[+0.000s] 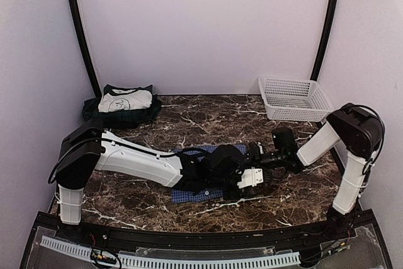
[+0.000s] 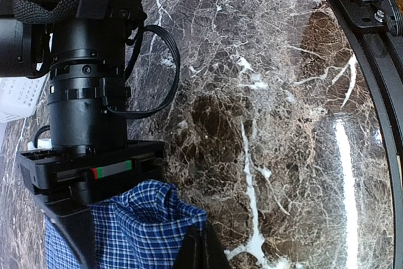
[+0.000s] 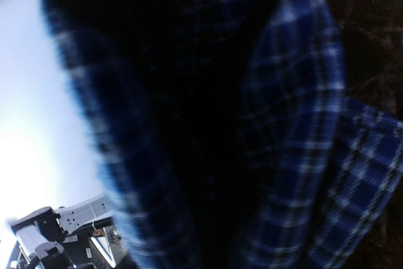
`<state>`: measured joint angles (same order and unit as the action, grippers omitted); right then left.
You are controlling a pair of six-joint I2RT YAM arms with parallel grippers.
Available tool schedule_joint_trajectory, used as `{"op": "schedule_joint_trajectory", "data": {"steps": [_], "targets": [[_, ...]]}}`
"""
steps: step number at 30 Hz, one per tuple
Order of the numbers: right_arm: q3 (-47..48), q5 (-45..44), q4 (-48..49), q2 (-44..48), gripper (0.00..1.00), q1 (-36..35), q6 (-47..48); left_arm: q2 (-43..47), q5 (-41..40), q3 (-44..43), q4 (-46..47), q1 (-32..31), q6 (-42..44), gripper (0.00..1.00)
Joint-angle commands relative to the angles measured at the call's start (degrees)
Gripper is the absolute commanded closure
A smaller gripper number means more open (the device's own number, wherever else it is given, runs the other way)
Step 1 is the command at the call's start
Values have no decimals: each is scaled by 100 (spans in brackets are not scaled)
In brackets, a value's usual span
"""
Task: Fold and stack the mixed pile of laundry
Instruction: Pass from the left arm to the right
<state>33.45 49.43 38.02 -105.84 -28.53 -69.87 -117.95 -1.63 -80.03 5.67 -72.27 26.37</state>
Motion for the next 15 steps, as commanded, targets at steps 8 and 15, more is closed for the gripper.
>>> {"op": "schedule_joint_trajectory", "data": {"steps": [8,15], "targets": [[451,-766,-2381,1078,100,-20,1534,559,-163,28,-100,126,-669,63],[1274,-2042,-5503,2421,100,431,3436,1261,-143,554,-100,439,-1521,17]]}}
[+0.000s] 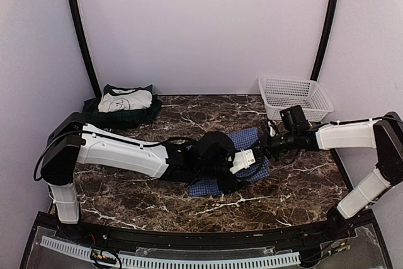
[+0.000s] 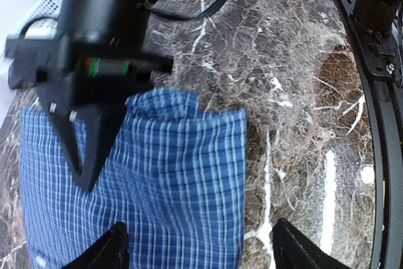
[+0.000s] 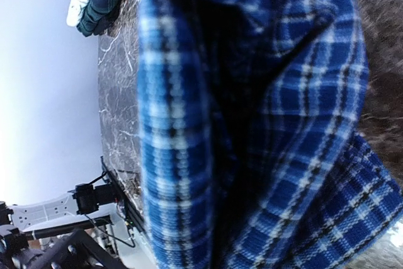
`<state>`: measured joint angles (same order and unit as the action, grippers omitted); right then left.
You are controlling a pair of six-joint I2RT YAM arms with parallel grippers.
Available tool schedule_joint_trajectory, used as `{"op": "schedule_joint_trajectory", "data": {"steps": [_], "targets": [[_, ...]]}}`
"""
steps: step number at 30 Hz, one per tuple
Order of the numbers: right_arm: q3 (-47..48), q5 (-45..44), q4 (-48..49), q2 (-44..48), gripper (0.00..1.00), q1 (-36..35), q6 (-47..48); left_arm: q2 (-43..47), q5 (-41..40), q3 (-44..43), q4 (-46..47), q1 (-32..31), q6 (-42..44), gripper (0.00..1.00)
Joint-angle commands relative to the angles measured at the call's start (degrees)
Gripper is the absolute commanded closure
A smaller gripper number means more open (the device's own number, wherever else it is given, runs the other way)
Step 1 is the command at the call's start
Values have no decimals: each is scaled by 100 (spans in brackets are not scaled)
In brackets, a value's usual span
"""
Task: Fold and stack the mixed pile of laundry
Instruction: Pass from the left arm to the right, then turn over the square-folded shirt at the center of the board.
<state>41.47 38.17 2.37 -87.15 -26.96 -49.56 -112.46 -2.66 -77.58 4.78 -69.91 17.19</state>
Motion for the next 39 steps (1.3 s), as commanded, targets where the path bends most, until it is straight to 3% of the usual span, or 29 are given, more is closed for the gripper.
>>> {"op": "schedule_joint_trajectory", "data": {"steps": [1,5,9,13,20,27,32,39], "targets": [[618,-1165,-2311,680,100,338,1646,785,-37,369,-11,291,-728,13],[1505,-2337,-3837,1017,100,444,2494,1306,-116,830,132,547,-1159,8],[2586,-3492,-4694,1131,100,461,3059,1715,-27,1237,350,872,-1644,1],[3674,-3821,-5307,898,100,406,3604,2044,83,1584,566,1186,-2126,1],[5721,-5504,-6936,-155,100,166,4096,2605,35,2018,529,1682,-2616,1],[6009,-6584,-8390,-493,100,-155,3896,3078,72,2336,390,2142,-2980,1],[5927,-6782,-8727,-284,100,-292,3635,3155,-30,2421,269,2238,-3094,1],[7238,-6884,-9060,-2398,100,-1637,3677,3214,-400,2494,-177,2721,-3845,1]]}}
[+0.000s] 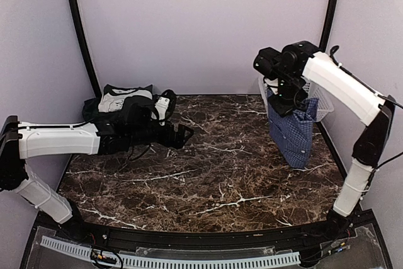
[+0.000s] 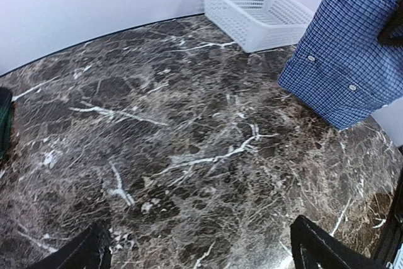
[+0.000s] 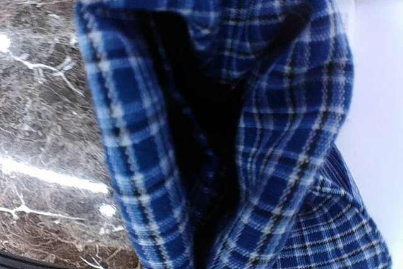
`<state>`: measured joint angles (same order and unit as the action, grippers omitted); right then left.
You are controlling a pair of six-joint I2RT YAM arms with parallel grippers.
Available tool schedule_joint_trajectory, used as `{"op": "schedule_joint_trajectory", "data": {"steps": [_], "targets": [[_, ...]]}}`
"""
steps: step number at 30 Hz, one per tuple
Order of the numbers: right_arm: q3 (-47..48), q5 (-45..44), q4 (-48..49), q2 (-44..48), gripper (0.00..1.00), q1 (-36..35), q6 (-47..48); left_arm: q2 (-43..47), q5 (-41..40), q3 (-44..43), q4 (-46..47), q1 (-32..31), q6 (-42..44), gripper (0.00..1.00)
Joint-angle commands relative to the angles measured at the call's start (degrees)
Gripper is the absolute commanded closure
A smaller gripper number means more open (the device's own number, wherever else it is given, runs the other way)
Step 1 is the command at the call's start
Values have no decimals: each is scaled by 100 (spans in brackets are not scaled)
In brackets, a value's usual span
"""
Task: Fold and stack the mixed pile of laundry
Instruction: Turn over the square-folded shirt at the center of the board.
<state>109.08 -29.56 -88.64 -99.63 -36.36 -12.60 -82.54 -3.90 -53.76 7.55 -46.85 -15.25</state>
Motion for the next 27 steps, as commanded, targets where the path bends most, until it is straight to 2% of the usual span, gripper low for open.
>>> {"op": "schedule_joint_trajectory", "data": {"steps": [1,5,10,18,19,20,23,26,27], "targets": [[657,-152,28,-1517,100,-867,-22,344,-286,146,-592,515,-851,1],[1731,44,-95,-2983,100,-1338,-80,801,-164,381,-1067,1337,-1489,1],[2933,554,99,-4291,100,-1806,117,1332,-163,611,-1590,1858,-1860,1],[3610,931,203,-5142,100,-2637,86,1875,-203,832,-1821,2258,-2100,1],[3672,963,244,-5159,95,-2723,78,1869,-188,836,-1820,2283,-2111,1],[3749,969,288,-5164,86,-2794,55,1863,-130,838,-1799,2298,-2135,1],[3863,966,362,-5030,40,-2916,-76,1812,-74,881,-1749,2344,-2307,1],[3557,943,667,-4511,17,-2940,-186,1827,-43,934,-1691,2421,-2491,1],[3335,994,971,-4254,12,-2939,-149,1851,-13,965,-1667,2469,-2564,1]]}}
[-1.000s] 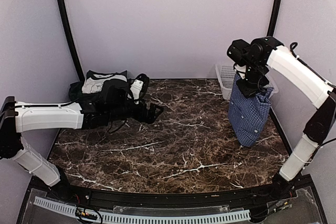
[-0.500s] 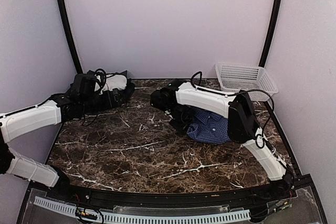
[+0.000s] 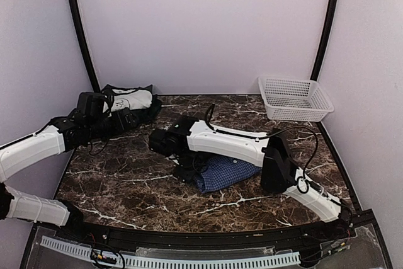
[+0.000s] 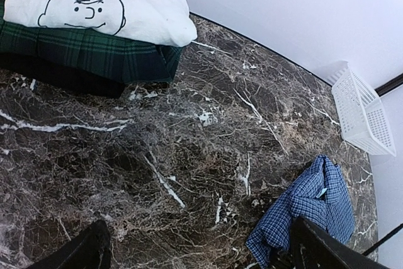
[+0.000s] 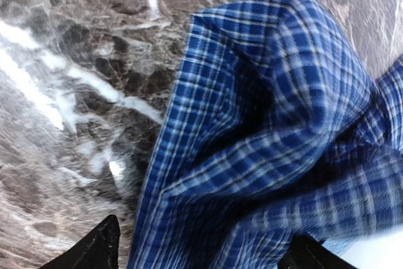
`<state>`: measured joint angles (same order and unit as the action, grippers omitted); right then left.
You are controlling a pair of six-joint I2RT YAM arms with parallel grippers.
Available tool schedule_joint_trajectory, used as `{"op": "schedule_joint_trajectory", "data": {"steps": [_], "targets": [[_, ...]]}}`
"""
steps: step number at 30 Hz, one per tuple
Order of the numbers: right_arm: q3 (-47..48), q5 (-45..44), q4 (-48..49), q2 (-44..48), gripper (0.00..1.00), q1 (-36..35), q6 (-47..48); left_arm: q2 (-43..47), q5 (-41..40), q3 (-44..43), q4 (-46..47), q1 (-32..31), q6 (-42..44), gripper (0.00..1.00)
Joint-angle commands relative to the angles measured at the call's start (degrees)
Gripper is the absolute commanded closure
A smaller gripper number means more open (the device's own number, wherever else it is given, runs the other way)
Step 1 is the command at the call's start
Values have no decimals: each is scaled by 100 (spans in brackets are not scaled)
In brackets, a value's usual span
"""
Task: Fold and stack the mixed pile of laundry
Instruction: Turn over the square-folded shirt at the center of the board, then smooth out the square-folded shirt at the center of the board.
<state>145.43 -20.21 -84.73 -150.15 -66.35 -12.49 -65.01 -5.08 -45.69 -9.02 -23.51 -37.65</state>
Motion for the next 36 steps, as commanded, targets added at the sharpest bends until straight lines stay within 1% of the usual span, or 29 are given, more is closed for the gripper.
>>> {"op": "schedule_joint_trajectory", "data": {"steps": [1,3,5,7,8,10,11,13,15,18,20,22,24,26,28,30,31,32,33,34,36], "targets": [[-530,98,822,1070,8,55,-111,109,122,171,43,171,-354,1],[-938,212,1277,1640,2,65,-30,75,158,159,56,197,-400,1],[-1433,338,1807,2296,1,87,75,-44,279,112,78,205,-404,1],[-2280,758,2491,3021,1,297,114,-257,762,75,299,195,-338,1],[-2809,1015,2902,3383,1,505,69,-438,1136,42,470,179,-280,4],[-3789,1736,3558,4100,2,1062,-32,-737,1423,-90,640,20,-141,8],[-4255,1954,3830,4408,1,1321,-68,-831,1458,-204,661,-141,-108,9],[-5052,2466,4345,4962,1,1775,-87,-1142,1712,-393,795,-328,-27,14],[-5590,2757,4583,5323,1,2276,-162,-1679,1835,-650,803,-591,16,18],[-6288,2752,4834,5557,4,2952,-302,-2267,1985,-1033,780,-902,72,21],[-6721,2864,5047,5583,6,3389,-370,-2625,2176,-1205,1005,-1043,34,22],[-7164,3072,5345,5538,7,3675,-419,-2943,2307,-1395,1087,-1178,-31,20],[-7345,3071,5393,5375,8,3861,-458,-3234,2421,-1622,1128,-1250,-113,19],[-7485,3090,5458,5172,10,3975,-500,-3472,2593,-1723,1239,-1305,-231,20],[-7586,3148,5528,4977,11,4018,-530,-3693,2679,-1767,1234,-1347,-333,25],[-7649,3164,5583,4817,11,4025,-548,-3754,2752,-1690,1288,-1352,-399,33],[-7686,3189,5620,4763,12,4032,-552,-3755,2759,-1658,1337,-1355,-407,43],[-7720,3247,5667,4699,14,4040,-553,-3755,2774,-1576,1365,-1355,-413,48],[-7749,3281,5702,4663,15,4053,-553,-3755,2779,-1531,1450,-1352,-433,59],[-7782,3312,5727,4645,16,4063,-548,-3755,2801,-1462,1484,-1344,-443,64],[-7852,3473,5815,4623,21,4096,-525,-3744,2827,-1400,1556,-1329,-446,83]]}}
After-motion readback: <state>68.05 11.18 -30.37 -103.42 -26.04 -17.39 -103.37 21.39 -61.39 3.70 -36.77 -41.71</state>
